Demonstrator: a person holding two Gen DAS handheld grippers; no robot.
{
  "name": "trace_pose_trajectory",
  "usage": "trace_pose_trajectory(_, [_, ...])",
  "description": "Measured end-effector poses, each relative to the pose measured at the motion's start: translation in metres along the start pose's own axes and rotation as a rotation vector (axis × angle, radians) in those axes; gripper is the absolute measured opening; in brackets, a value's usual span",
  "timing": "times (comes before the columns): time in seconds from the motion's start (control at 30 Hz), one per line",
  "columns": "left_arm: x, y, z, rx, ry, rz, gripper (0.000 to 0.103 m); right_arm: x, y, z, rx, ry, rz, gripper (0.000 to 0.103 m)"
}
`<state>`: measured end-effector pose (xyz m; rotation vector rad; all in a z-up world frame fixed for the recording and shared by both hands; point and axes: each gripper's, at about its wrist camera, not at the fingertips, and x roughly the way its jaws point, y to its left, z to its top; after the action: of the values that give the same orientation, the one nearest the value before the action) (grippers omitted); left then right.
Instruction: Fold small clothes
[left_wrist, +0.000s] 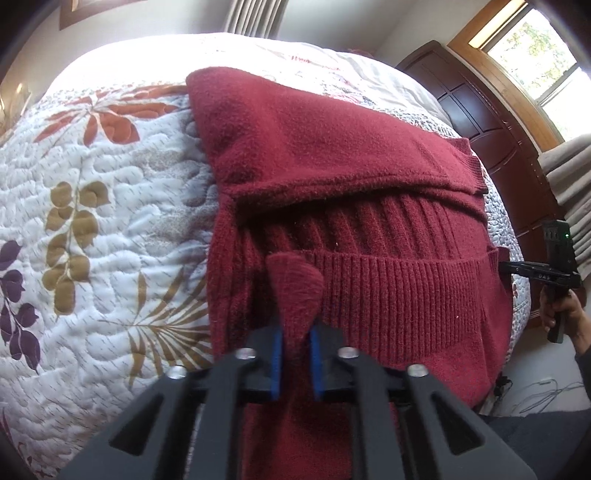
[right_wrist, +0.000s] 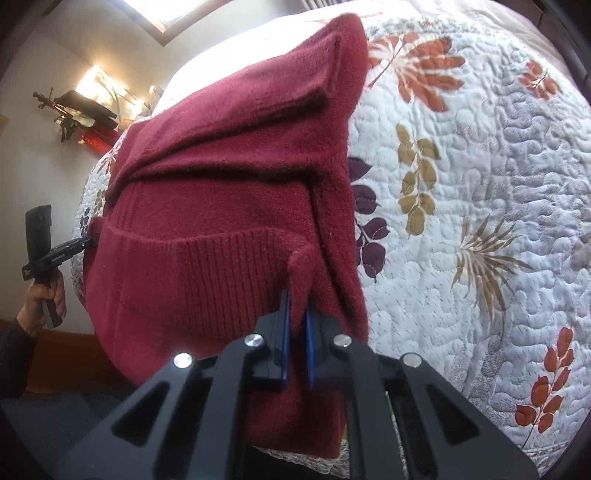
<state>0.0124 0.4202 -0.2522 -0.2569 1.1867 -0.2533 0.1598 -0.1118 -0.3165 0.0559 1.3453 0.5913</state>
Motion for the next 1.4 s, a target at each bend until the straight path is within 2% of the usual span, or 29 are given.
trace_pose_trajectory(0.27, [-0.055, -0.002, -0.014, -0.063, -0.176, -0.041, 0.007, -0.053, 0.009, -0.014, 0.050, -0.155, 0.014, 0.006])
trace_pose_trajectory(0.47, [-0.110, -0.014, -0.022, -0.064, -0.339, -0.069, 0.007, -0.095, 0.021, -0.021, 0.077, -0.275, 0.025, 0.006])
trace_pose_trajectory(0.7, [-0.162, -0.021, -0.011, -0.074, -0.499, -0.069, 0.007, -0.142, 0.037, -0.013, 0.073, -0.402, 0.032, 0.006])
trace_pose_trajectory(0.9, [-0.196, -0.009, 0.006, -0.116, -0.606, -0.125, 0.007, -0.164, 0.049, 0.004, 0.043, -0.453, 0.056, 0.006])
trace_pose_trajectory(1.03, [-0.174, 0.011, 0.016, -0.165, -0.552, -0.150, 0.007, -0.146, 0.051, 0.017, 0.017, -0.404, 0.040, 0.006])
trace_pose_trajectory(1.13, [-0.141, 0.023, 0.017, -0.180, -0.445, -0.143, 0.007, -0.118, 0.036, 0.025, 0.048, -0.345, 0.027, 0.006])
trace_pose_trajectory(1.23, [-0.100, 0.028, 0.021, -0.156, -0.306, -0.117, 0.016, -0.099, 0.024, 0.028, 0.086, -0.307, 0.029, 0.006])
trace_pose_trajectory(1.3, [-0.075, 0.029, 0.026, -0.138, -0.246, -0.115, 0.035, -0.094, 0.021, 0.030, 0.096, -0.293, 0.037, 0.006])
trace_pose_trajectory(1.37, [-0.050, 0.030, 0.033, -0.122, -0.194, -0.108, 0.051, -0.089, 0.020, 0.032, 0.096, -0.277, 0.036, 0.006])
trace_pose_trajectory(1.4, [-0.034, 0.030, 0.038, -0.110, -0.156, -0.106, 0.053, -0.087, 0.019, 0.034, 0.096, -0.268, 0.036, 0.006])
